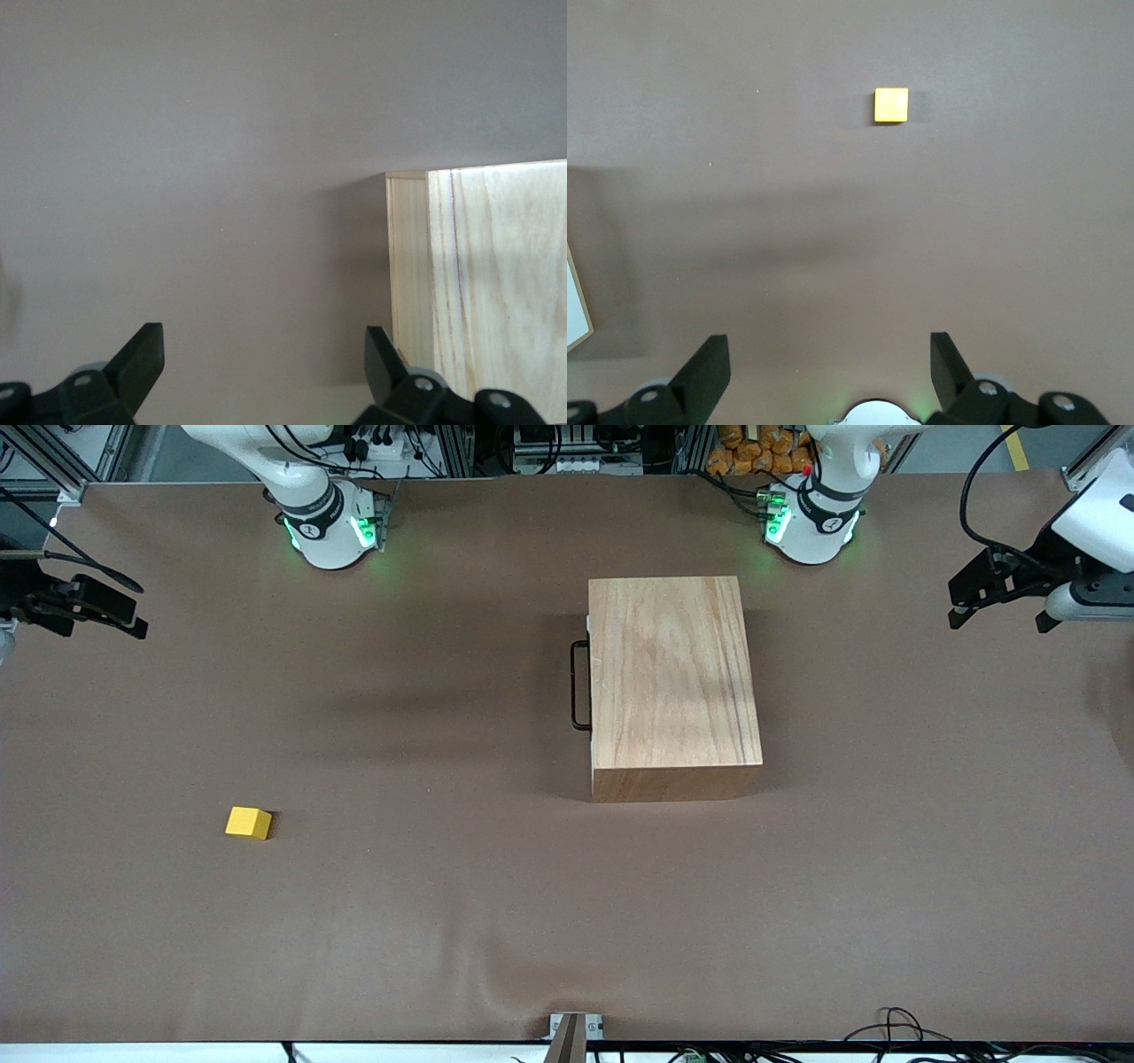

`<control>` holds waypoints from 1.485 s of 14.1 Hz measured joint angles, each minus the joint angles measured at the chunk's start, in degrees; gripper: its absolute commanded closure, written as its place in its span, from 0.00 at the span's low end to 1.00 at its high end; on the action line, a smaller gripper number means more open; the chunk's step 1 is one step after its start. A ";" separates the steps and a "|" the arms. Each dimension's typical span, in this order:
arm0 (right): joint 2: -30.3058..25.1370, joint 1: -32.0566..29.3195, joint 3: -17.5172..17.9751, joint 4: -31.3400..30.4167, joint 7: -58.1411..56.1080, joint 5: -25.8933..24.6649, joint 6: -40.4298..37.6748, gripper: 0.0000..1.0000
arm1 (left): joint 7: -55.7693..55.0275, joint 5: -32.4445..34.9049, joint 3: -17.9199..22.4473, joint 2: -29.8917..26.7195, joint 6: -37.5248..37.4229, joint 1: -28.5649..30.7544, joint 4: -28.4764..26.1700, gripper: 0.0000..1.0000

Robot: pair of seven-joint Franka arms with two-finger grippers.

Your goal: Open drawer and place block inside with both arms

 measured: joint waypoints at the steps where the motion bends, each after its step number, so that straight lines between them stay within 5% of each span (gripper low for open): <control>1: 0.00 0.00 0.01 0.00 0.00 0.00 0.00 0.00 | 0.00 0.00 0.03 0.07 -0.04 0.00 0.00 0.00; 12: 0.01 0.04 0.09 0.00 -0.02 0.00 0.00 0.00 | -0.61 -1.88 -1.59 1.24 -0.10 -0.54 0.01 0.00; 18: 0.13 0.06 0.12 -0.06 -0.02 0.00 -0.01 0.00 | -16.73 -2.74 -12.82 9.00 0.08 -1.71 4.79 0.00; 21: 0.23 0.06 0.12 -0.10 -0.02 0.00 -0.01 0.00 | -28.04 -0.62 -15.38 16.11 0.59 -9.67 8.22 0.00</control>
